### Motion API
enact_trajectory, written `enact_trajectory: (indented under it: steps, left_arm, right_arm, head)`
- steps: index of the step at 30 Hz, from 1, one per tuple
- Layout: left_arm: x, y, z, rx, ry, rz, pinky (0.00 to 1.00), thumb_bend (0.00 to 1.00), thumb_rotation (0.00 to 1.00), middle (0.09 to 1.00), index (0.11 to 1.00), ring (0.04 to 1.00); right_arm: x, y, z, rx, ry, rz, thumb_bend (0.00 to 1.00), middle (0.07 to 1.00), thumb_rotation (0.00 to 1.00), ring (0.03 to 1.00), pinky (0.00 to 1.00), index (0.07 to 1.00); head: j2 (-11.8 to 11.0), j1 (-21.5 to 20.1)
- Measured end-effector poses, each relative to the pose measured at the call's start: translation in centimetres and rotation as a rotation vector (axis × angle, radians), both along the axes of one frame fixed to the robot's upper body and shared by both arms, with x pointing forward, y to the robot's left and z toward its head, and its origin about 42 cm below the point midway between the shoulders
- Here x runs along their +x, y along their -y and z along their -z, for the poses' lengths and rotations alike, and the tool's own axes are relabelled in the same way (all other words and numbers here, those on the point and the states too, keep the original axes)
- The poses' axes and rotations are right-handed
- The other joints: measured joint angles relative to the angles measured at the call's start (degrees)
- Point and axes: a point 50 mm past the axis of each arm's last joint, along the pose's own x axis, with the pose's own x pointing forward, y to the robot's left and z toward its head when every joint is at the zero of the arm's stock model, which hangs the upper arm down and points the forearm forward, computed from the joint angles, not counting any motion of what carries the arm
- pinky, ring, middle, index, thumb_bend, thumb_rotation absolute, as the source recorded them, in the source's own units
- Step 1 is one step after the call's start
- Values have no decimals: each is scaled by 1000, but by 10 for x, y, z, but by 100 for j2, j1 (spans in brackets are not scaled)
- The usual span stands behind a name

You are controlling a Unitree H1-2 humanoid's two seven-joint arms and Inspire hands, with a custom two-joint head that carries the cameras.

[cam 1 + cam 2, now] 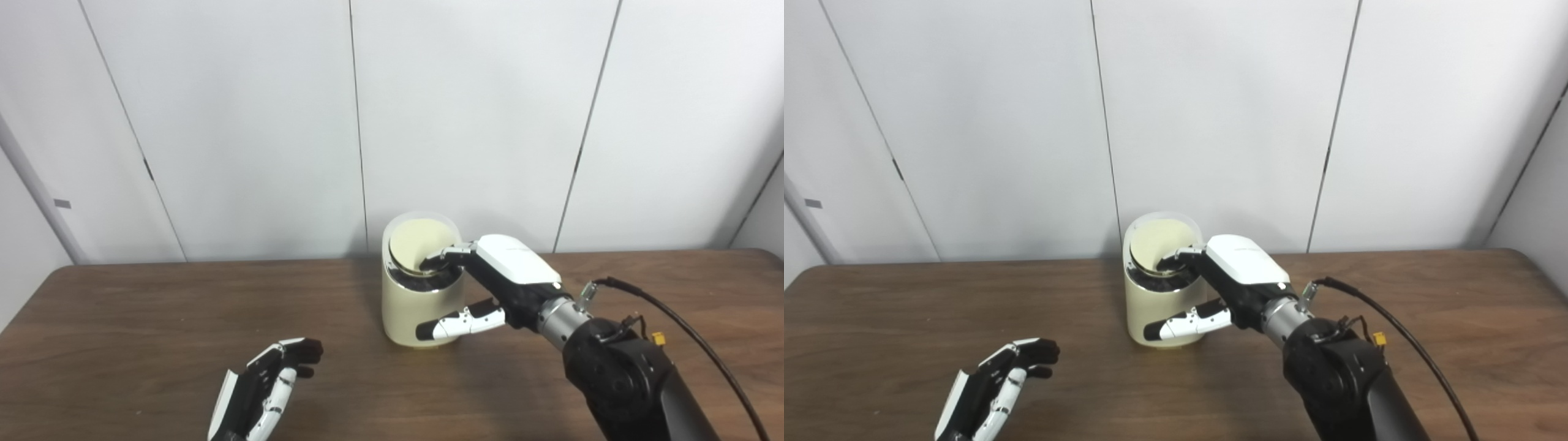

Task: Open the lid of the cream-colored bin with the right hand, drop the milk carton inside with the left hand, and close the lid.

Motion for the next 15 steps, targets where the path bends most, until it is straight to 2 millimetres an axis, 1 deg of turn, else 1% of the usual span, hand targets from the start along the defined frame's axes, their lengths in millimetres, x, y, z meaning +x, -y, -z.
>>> enact_trajectory:
  steps: [2,8,12,15]
  left_arm:
    - [0,0,0,-1,-1,-1,652,205,705,696,690,702]
    - [0,3,0,-11,-2,-1,658,204,706,697,692,710]
    - [0,3,0,-10,-2,-1,653,209,700,699,694,707]
    - [0,4,0,-9,-2,0,652,210,706,699,694,707]
  right_arm:
    - [0,0,1,-1,-5,0,730,802,687,888,908,798]
    - [4,1,7,-3,2,14,713,894,641,966,975,870]
    - [6,1,8,-1,15,18,698,919,617,985,994,897]
    - [8,2,11,-1,21,21,700,921,642,985,982,901]
  head:
    - [0,9]
    - [0,18]
    - [-26,35]
    - [-44,44]
